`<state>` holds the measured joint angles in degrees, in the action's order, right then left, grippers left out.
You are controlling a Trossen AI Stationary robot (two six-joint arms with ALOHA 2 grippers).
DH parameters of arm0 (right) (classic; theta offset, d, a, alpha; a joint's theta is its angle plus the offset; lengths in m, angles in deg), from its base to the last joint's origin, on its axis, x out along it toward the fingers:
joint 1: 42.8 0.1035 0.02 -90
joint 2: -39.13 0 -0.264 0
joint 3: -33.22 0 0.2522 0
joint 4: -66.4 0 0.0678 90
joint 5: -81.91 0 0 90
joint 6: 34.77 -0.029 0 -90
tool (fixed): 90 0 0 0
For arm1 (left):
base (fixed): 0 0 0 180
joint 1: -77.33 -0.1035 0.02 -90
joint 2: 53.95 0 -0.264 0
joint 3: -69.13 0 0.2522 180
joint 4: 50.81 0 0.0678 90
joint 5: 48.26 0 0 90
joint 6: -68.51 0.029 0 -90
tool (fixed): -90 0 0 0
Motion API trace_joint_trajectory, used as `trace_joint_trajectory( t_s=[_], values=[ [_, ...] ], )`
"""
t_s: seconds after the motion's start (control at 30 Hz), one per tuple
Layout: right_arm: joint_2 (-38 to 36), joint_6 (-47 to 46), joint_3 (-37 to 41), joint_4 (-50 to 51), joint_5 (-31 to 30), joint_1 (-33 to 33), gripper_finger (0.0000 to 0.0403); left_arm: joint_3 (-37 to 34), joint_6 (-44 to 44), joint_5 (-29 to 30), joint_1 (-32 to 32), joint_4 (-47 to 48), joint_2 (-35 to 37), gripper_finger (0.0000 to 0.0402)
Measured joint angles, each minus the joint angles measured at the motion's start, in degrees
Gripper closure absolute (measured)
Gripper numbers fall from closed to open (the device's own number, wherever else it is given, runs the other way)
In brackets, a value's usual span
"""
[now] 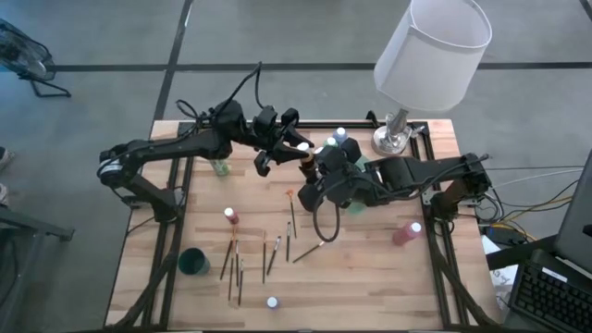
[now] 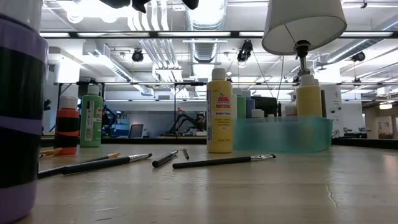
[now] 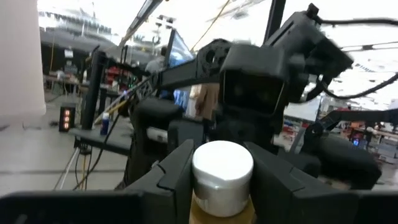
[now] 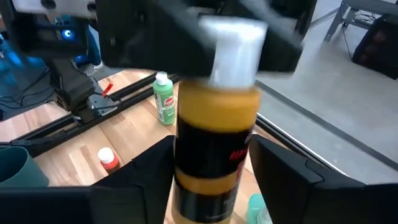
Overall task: Pick & Place Paint Supplies
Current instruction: Put the small yellow paint bottle into the green bin
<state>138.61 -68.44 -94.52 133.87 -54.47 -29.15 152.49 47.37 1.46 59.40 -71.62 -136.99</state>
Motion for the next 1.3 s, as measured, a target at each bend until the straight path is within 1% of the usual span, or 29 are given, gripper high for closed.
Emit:
trace_joint_trajectory(
  t_s=[0.13, 0.23, 0.43, 0.67, 0.8, 0.9, 1.2, 1.3],
  values=[
    [0.0, 0.0, 0.0, -0.2, 0.0, 0.0, 0.0186, 0.6, 0.6, -1.3, 0.0, 1.4, 0.0, 0.0278],
    [0.0, 0.0, 0.0, -0.3, 0.0, -0.1, 0.0185, 1.2, 0.8, -2.0, -0.1, 2.3, 0.0, 0.0278],
    [0.0, -0.4, 0.0, -0.2, 0.1, -0.2, 0.0202, 3.3, 4.7, -2.3, 0.0, 9.7, 0.0, 0.0277],
    [0.0, -0.4, 0.0, -1.5, 0.1, -0.3, 0.0228, 3.4, 5.5, -2.4, 0.0, 10.3, 0.0, 0.0277],
    [-0.1, -0.4, 0.0, -2.1, 0.1, -0.3, 0.0232, 3.4, 5.7, -2.5, 0.0, 10.4, 0.0, 0.0277],
    [-0.2, -0.4, 0.0, -2.1, 0.1, -0.3, 0.0225, 3.4, 5.7, -2.5, 0.0, 10.6, 0.0, 0.0277],
    [-0.4, -0.6, 0.0, -3.4, -0.1, -0.7, 0.0189, 3.2, 6.0, -2.7, 0.1, 11.5, 0.0, 0.0277],
    [-0.4, -0.6, 0.0, -3.4, -0.1, -0.8, 0.0184, 3.2, 6.0, -2.7, 0.1, 11.4, 0.0, 0.0277]
  ],
)
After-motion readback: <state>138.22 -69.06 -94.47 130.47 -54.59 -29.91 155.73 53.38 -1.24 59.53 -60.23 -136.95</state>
